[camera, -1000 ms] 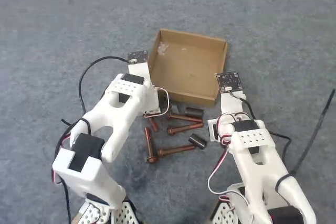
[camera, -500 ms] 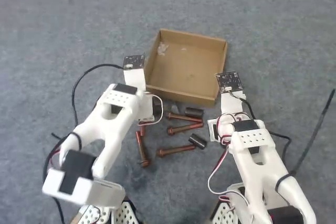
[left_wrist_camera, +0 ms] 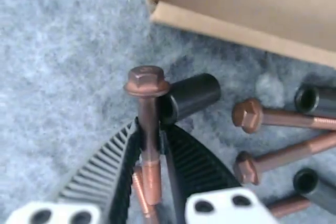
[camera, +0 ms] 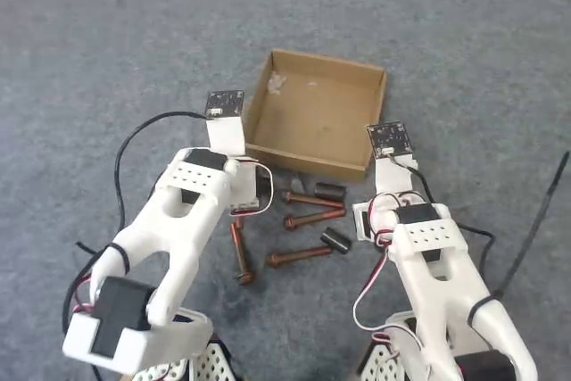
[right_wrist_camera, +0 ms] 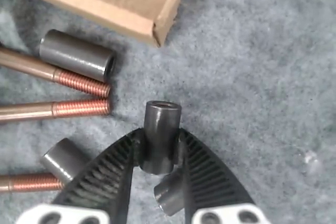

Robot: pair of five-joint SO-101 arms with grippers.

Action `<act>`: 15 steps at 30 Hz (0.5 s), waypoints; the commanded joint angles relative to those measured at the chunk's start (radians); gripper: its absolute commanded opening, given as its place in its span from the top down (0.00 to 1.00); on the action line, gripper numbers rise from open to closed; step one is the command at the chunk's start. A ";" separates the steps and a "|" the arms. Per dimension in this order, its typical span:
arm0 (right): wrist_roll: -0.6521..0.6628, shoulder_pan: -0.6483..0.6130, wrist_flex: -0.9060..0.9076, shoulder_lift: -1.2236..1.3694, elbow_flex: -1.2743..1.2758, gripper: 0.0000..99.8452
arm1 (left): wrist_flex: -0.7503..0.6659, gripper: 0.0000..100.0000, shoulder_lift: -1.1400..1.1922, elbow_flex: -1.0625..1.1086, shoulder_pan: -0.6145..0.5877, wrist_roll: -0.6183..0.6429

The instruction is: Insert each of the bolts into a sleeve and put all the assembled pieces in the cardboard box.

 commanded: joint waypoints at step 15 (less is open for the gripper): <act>-0.052 -0.004 -0.021 -0.278 0.087 0.99 | -0.054 0.99 -0.075 0.008 -0.023 -0.072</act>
